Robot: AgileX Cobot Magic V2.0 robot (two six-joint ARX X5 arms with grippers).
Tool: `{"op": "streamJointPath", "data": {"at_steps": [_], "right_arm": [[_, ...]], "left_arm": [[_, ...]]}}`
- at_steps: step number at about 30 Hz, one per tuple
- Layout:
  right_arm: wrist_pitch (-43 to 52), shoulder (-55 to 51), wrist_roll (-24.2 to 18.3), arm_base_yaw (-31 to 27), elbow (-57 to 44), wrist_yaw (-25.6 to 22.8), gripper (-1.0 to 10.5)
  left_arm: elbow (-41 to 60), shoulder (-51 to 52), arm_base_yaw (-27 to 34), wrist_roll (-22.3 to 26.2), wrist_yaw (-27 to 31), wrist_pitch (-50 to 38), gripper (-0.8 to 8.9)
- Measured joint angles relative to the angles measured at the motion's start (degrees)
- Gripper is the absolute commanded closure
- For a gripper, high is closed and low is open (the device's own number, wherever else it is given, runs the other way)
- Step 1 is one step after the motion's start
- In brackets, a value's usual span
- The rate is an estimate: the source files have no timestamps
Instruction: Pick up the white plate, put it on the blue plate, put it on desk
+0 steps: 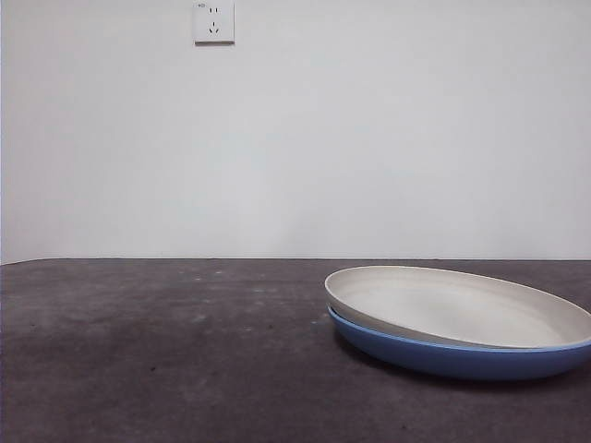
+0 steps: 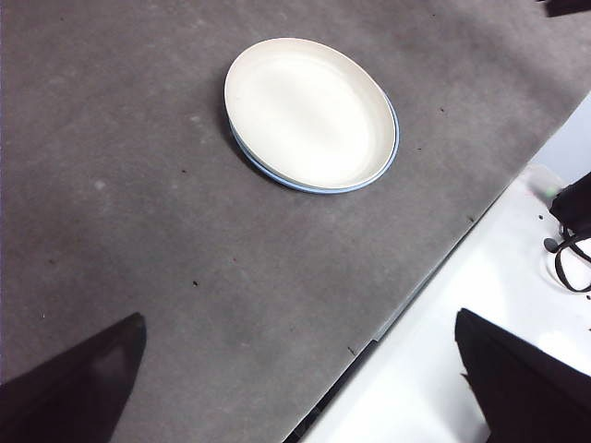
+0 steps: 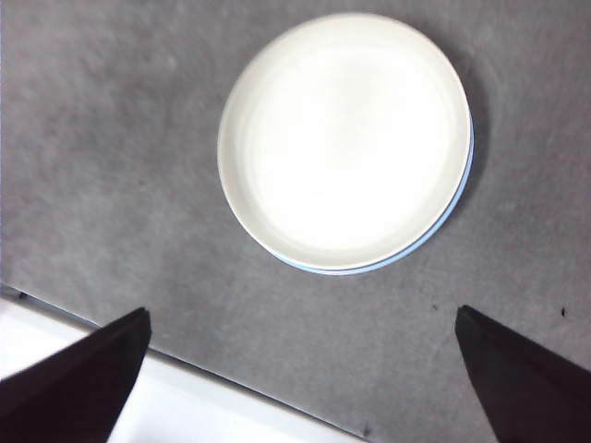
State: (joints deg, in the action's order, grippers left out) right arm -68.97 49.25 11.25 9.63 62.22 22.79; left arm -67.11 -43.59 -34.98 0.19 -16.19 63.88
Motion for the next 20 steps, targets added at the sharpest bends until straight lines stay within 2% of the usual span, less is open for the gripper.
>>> {"op": "streamJointPath", "data": {"at_steps": [5,10,20], "right_arm": [[1.81,5.20,-1.99,0.00,-1.90,-0.04,3.6],[9.40,9.53,-2.47,-0.37,-6.60,1.01,3.6],[23.02,23.26,-3.52,-5.51,-11.37,3.02,3.6]], "left_arm": [[5.22,7.63,0.00,0.00,0.02,-2.91,2.50],[6.14,12.94,0.00,0.00,0.02,-4.04,2.50],[6.16,13.42,0.00,-0.02,0.00,-2.49,2.50]]}}
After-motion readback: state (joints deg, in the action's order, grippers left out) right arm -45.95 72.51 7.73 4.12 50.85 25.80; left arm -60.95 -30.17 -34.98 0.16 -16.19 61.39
